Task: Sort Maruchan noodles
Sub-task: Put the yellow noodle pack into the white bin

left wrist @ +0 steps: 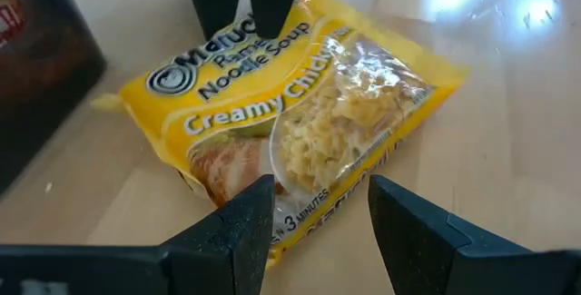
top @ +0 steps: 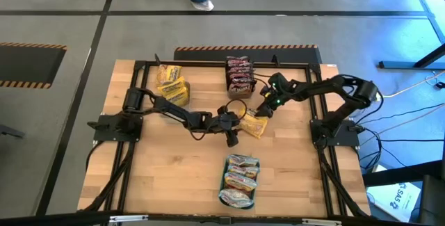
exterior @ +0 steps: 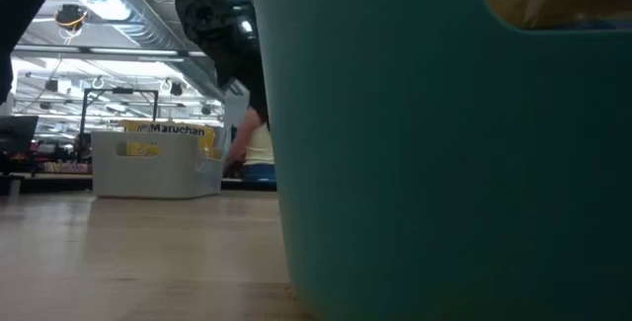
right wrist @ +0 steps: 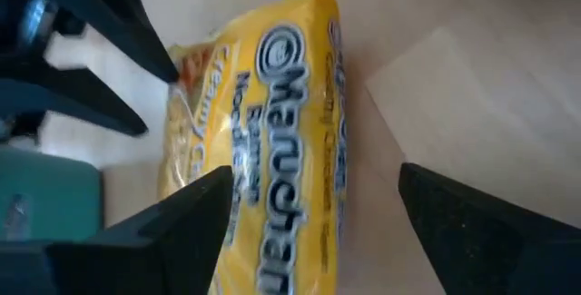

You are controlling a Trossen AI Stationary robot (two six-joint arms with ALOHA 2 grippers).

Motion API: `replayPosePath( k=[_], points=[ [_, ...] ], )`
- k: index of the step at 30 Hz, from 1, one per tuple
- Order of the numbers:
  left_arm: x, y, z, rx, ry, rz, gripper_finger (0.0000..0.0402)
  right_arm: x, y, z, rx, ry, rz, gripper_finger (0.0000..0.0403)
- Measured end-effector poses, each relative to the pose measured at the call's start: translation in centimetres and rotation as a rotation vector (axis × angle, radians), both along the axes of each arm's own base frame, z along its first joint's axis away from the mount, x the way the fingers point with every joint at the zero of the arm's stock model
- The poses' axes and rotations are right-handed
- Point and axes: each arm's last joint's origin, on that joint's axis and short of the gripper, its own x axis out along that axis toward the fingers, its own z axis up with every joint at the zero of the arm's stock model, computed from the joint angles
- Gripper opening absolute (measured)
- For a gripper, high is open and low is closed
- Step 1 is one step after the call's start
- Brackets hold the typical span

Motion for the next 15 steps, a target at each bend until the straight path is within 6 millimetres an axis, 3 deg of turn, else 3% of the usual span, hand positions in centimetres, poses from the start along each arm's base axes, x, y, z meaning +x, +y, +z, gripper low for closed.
replayPosePath(
  k=[6, 15],
  points=[
    [0.2, 0.2, -1.1, 0.005, 0.012, 0.015, 0.0174, 0.5, 0.0, -0.6, 0.086, -0.026, 0.01, 0.0308],
    [0.1, 0.2, -1.6, 0.016, 0.026, 0.027, 0.0174, 2.1, 2.8, -0.6, 0.163, -0.013, 0.089, 0.0285]
  ],
)
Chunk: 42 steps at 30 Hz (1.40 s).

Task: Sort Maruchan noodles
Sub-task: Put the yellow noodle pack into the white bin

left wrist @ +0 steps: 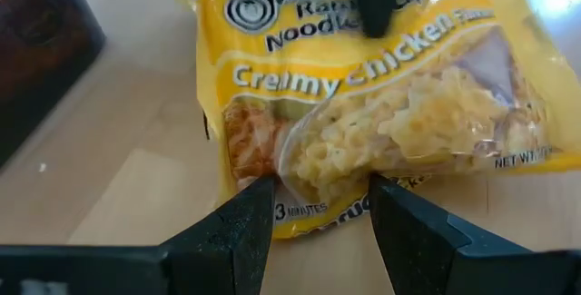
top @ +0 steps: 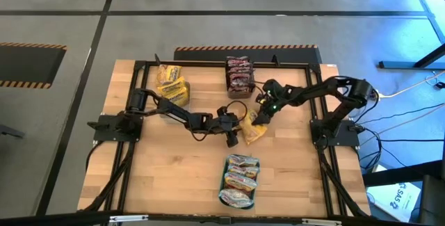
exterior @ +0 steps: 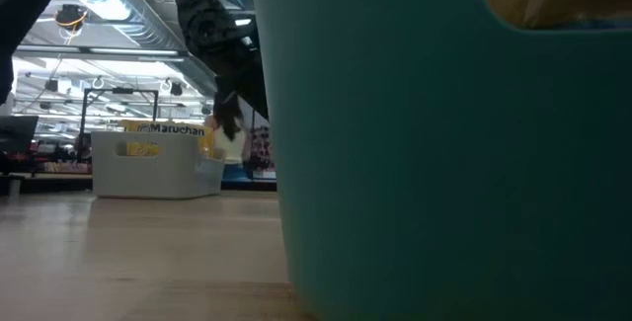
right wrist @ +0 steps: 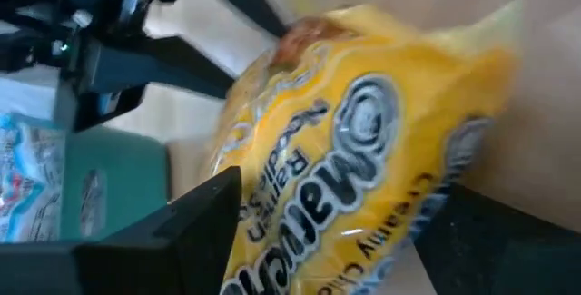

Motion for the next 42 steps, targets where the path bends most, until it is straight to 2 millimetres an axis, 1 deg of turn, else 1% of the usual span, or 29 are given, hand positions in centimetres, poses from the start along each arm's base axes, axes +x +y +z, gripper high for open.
replayPosePath(
  k=[2, 5, 8, 13, 15, 18, 21, 24, 27, 29, 31, 33, 35, 37, 39, 42],
  points=[
    [0.0, 0.0, 0.0, -0.001, 0.001, -0.002, 0.0174, 0.2, 0.4, 0.0, 0.011, -0.001, 0.006, 0.0278],
    [0.0, 0.0, 0.0, -0.002, 0.001, -0.004, 0.0174, 0.3, 0.4, 0.1, 0.04, 0.001, -0.003, 0.0263],
    [0.0, 0.0, 0.1, -0.001, 0.0, -0.004, 0.0174, 0.3, 0.3, 0.1, 0.037, 0.001, -0.013, 0.024],
    [-0.1, -0.1, 1.0, 0.0, -0.009, -0.008, 0.0174, 0.3, 0.3, 0.3, 0.035, -0.007, -0.013, 0.018],
    [-0.3, -0.1, 1.4, 0.0, 0.004, -0.008, 0.0174, 0.3, 0.3, 0.8, 0.024, -0.026, -0.01, 0.0154],
    [-0.7, -0.4, 2.5, 0.001, 0.011, -0.012, 0.0174, 0.1, 0.4, 1.7, 0.003, -0.058, 0.002, 0.0117],
    [-1.1, -0.6, 3.7, 0.002, 0.017, -0.018, 0.0174, 0.0, 0.4, 2.6, -0.042, -0.086, 0.005, 0.0092],
    [-1.8, -0.8, 5.3, 0.004, 0.034, -0.026, 0.0174, -0.2, 0.4, 3.3, -0.089, -0.104, -0.008, 0.0086],
    [-2.9, -1.1, 6.9, 0.006, 0.074, -0.034, 0.0174, -0.4, 0.4, 4.2, -0.143, -0.122, -0.023, 0.0097],
    [-3.5, -1.4, 8.3, 0.008, 0.065, -0.041, 0.0174, -0.5, 0.5, 4.6, -0.158, -0.136, -0.03, 0.0103],
    [-4.6, -1.8, 9.6, 0.017, 0.082, -0.048, 0.0174, -0.5, 0.6, 5.1, -0.175, -0.158, -0.029, 0.0102],
    [-5.5, -2.3, 10.6, 0.025, 0.059, -0.052, 0.0174, -0.3, 0.8, 5.8, -0.217, -0.18, -0.023, 0.0097],
    [-7.1, -2.8, 11.1, 0.043, 0.064, -0.053, 0.0174, 0.4, 1.3, 6.5, -0.266, -0.201, -0.002, 0.0092],
    [-8.4, -3.2, 11.2, 0.048, 0.026, -0.058, 0.0174, 1.4, 1.8, 7.5, -0.317, -0.223, 0.024, 0.0092],
    [-10.0, -3.5, 10.8, 0.041, -0.004, -0.067, 0.0174, 2.5, 2.6, 8.6, -0.385, -0.228, 0.046, 0.0094],
    [-11.8, -3.9, 9.7, 0.002, -0.061, -0.089, 0.0174, 4.0, 3.7, 10.2, -0.507, -0.188, 0.082, 0.0099]
  ],
)
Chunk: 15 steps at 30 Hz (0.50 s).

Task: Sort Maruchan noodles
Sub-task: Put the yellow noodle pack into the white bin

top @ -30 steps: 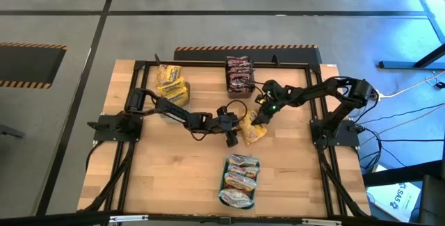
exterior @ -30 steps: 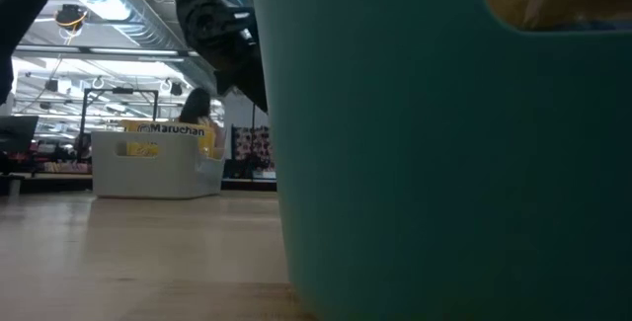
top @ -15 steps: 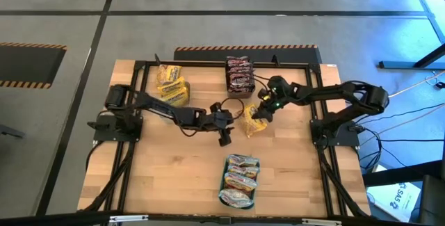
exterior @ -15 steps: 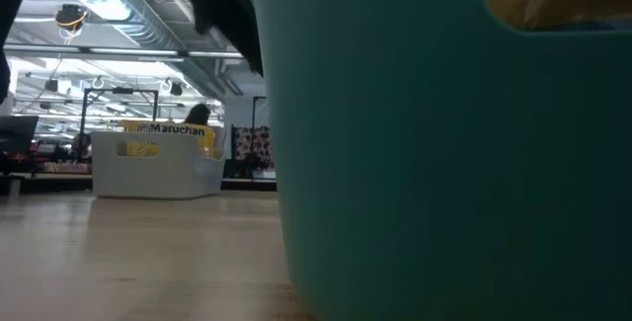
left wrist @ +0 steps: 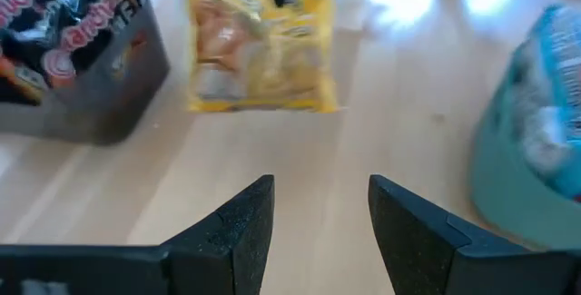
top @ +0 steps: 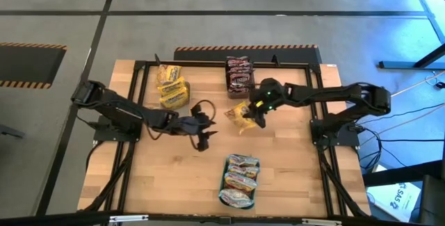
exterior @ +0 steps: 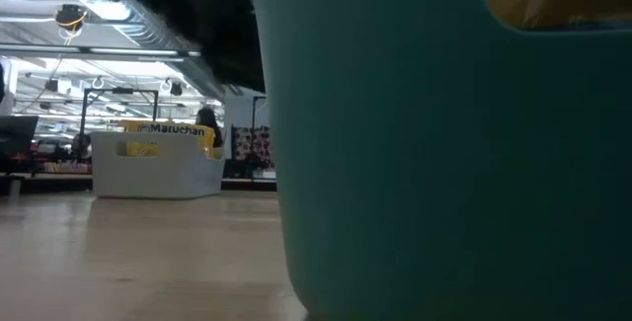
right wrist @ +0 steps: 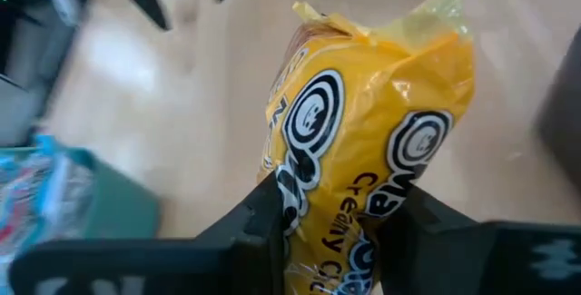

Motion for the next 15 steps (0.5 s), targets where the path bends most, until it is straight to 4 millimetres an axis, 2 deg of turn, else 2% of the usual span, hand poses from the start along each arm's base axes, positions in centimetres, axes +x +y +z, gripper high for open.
replayPosePath(
  k=[5, 8, 15],
  points=[
    [-1.0, -0.7, -1.0, -0.082, -0.04, 0.009, 0.0174, 2.8, 1.3, 2.9, -0.182, 0.066, 0.005, 0.01],
    [-1.0, -0.8, -1.1, -0.108, -0.045, 0.02, 0.0174, 4.5, 2.0, 3.6, -0.249, 0.106, 0.04, 0.01],
    [-0.7, 0.2, -0.9, -0.131, -0.053, 0.047, 0.0179, 6.8, 2.9, 2.6, -0.324, 0.28, 0.095, 0.0101]
  ],
)
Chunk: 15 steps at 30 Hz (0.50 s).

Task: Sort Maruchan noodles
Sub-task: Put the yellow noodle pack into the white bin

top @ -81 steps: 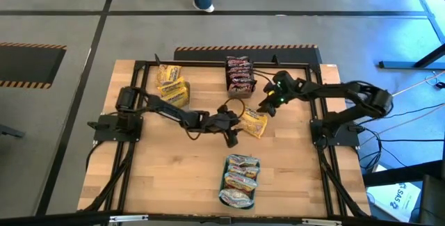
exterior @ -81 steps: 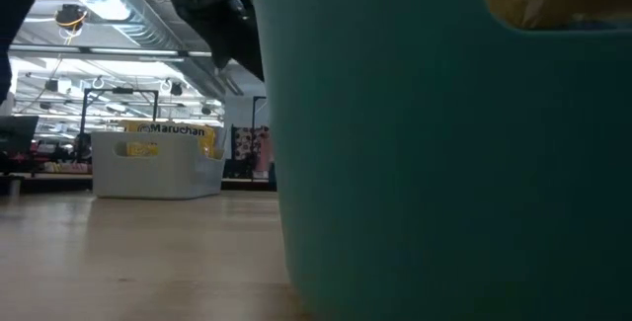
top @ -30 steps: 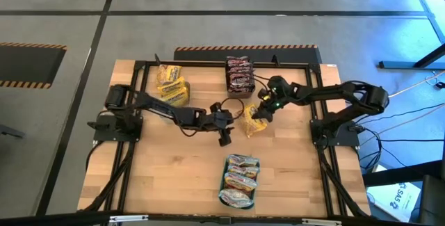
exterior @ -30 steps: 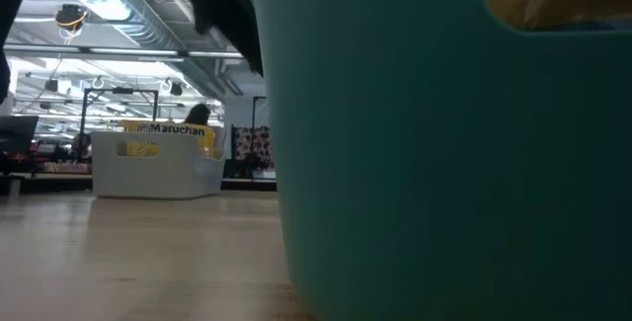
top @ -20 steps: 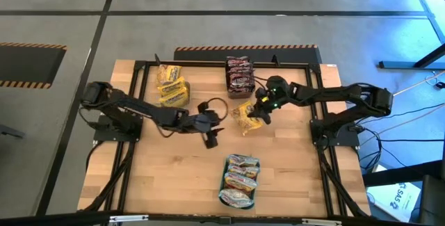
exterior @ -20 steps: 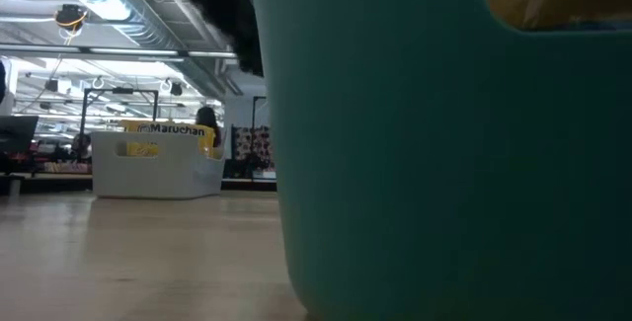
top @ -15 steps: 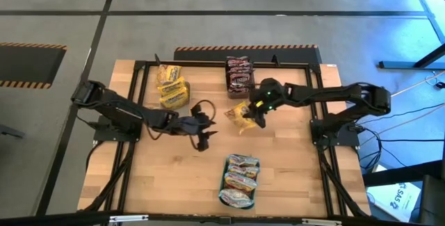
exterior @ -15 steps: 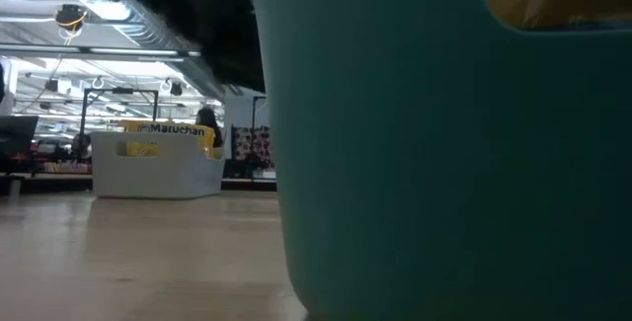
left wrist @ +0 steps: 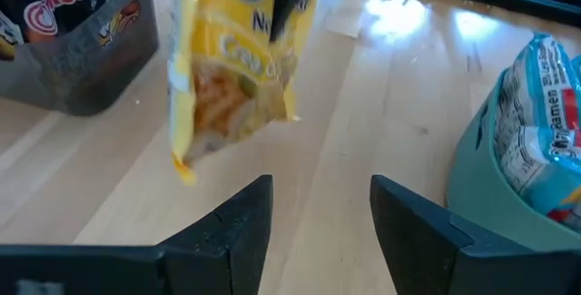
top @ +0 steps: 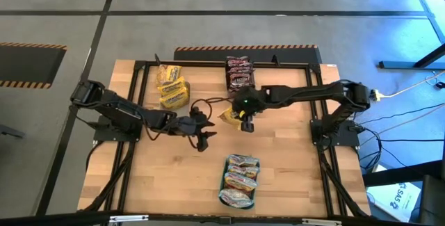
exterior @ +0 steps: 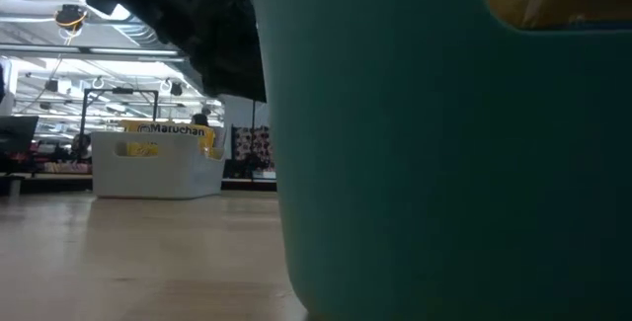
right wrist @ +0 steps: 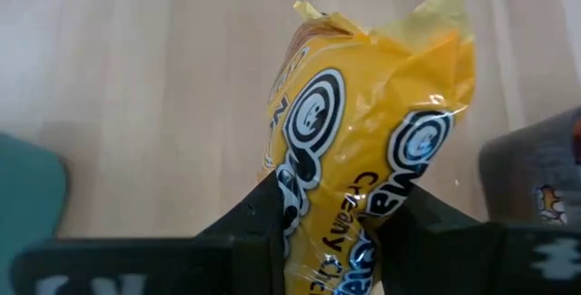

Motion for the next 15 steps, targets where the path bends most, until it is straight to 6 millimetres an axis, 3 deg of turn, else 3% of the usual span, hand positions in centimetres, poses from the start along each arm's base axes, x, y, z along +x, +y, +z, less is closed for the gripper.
replayPosePath(
  k=[9, 15],
  points=[
    [0.8, 1.8, 1.1, -0.005, -0.054, 0.054, 0.0237, 0.8, 0.7, -1.4, -0.014, 0.053, 0.038, 0.0101],
    [1.3, 3.5, 1.3, 0.02, -0.073, 0.108, 0.0251, 1.5, 1.2, -1.9, -0.031, 0.026, 0.076, 0.0101]
  ],
)
